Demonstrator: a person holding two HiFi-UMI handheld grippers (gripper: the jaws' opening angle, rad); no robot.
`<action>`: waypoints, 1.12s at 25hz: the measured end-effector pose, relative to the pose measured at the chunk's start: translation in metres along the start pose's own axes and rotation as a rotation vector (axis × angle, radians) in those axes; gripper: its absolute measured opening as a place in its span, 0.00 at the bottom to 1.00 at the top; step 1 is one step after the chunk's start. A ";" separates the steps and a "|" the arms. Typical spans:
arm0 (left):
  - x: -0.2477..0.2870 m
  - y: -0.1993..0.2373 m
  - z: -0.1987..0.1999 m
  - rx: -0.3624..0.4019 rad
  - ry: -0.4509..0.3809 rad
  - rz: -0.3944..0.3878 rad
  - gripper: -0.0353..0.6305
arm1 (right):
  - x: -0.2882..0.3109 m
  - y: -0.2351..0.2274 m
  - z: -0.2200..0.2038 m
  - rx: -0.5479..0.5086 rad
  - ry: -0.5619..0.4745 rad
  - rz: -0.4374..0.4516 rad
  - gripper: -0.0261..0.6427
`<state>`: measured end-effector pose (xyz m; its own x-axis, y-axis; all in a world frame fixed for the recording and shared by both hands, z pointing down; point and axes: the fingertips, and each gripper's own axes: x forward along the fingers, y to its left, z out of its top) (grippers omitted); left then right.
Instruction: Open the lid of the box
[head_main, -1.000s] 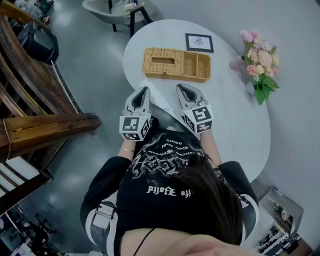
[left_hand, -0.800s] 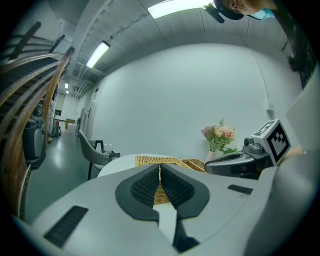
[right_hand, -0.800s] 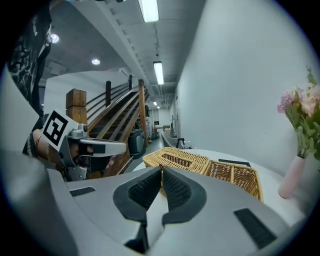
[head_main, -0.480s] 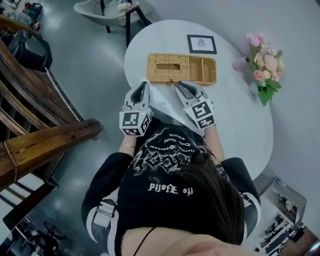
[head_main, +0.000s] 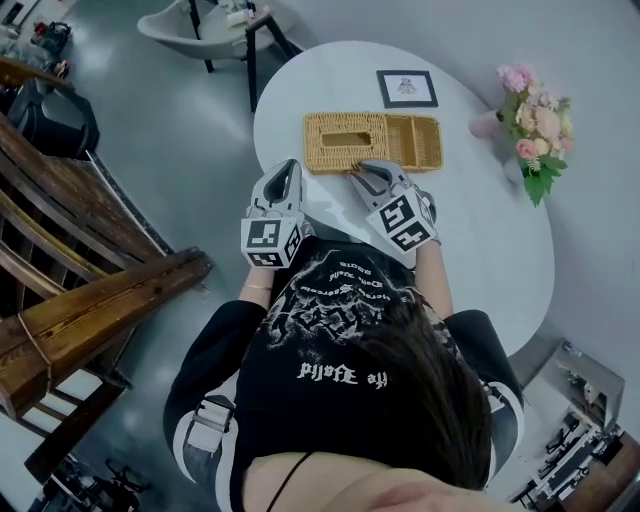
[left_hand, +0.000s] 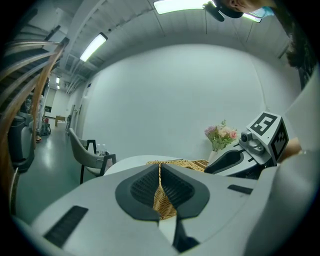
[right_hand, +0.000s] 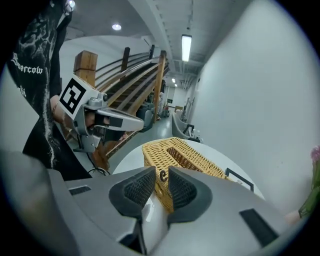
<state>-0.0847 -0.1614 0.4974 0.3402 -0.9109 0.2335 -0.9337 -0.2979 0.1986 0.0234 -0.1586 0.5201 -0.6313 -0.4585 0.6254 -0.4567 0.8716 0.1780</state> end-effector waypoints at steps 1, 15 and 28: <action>0.001 0.003 0.001 0.004 0.001 -0.006 0.09 | 0.002 0.000 0.000 -0.008 0.015 -0.004 0.19; 0.009 0.029 0.002 0.028 0.010 -0.054 0.09 | 0.015 -0.004 -0.005 -0.063 0.164 -0.039 0.09; 0.012 0.027 -0.009 0.026 0.034 -0.074 0.09 | 0.011 -0.004 0.000 -0.116 0.200 0.011 0.09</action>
<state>-0.1050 -0.1778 0.5137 0.4117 -0.8760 0.2511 -0.9082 -0.3718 0.1922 0.0180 -0.1675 0.5261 -0.4937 -0.4152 0.7641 -0.3678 0.8959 0.2492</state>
